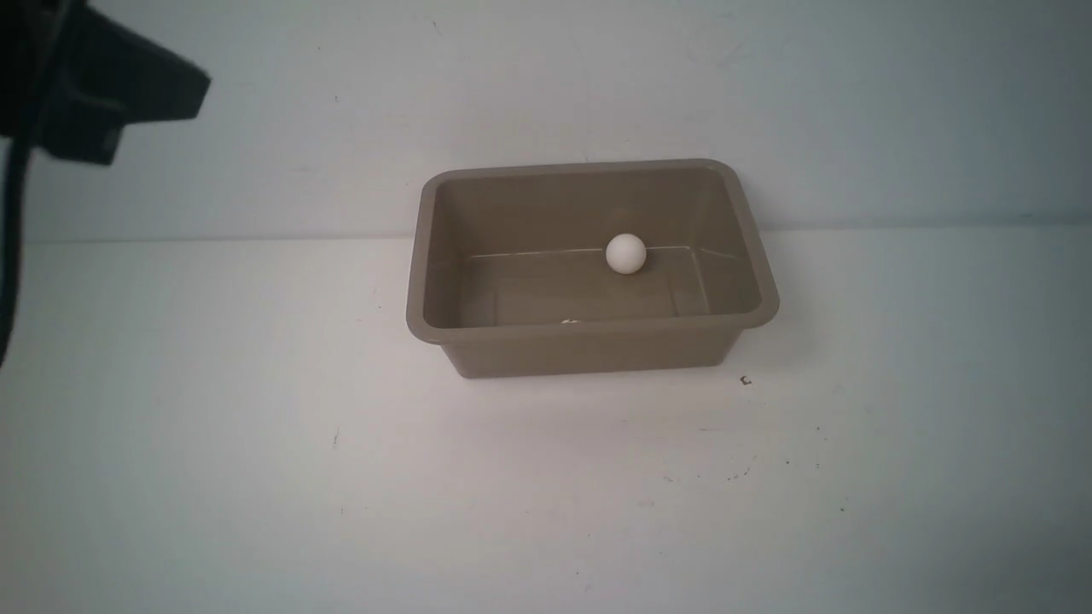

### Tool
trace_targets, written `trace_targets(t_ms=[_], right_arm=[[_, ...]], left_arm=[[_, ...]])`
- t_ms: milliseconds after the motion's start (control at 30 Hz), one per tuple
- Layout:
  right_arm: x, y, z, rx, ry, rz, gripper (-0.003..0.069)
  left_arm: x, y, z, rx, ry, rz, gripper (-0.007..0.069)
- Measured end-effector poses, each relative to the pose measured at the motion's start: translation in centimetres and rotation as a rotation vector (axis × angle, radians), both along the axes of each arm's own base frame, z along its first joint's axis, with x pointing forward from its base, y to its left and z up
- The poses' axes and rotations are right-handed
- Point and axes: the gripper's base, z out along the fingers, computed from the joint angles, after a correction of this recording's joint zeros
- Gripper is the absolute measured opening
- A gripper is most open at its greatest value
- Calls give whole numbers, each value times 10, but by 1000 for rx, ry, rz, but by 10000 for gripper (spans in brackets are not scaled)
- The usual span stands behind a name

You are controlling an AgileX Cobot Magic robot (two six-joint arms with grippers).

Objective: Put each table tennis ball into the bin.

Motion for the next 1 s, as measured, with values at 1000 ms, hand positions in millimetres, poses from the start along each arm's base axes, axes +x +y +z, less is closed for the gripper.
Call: trace_targets(t_ms=[1000], right_arm=[[0, 0, 0, 0, 0, 0, -18]], left_arm=[[-134, 3, -163, -427, 42, 445, -4]])
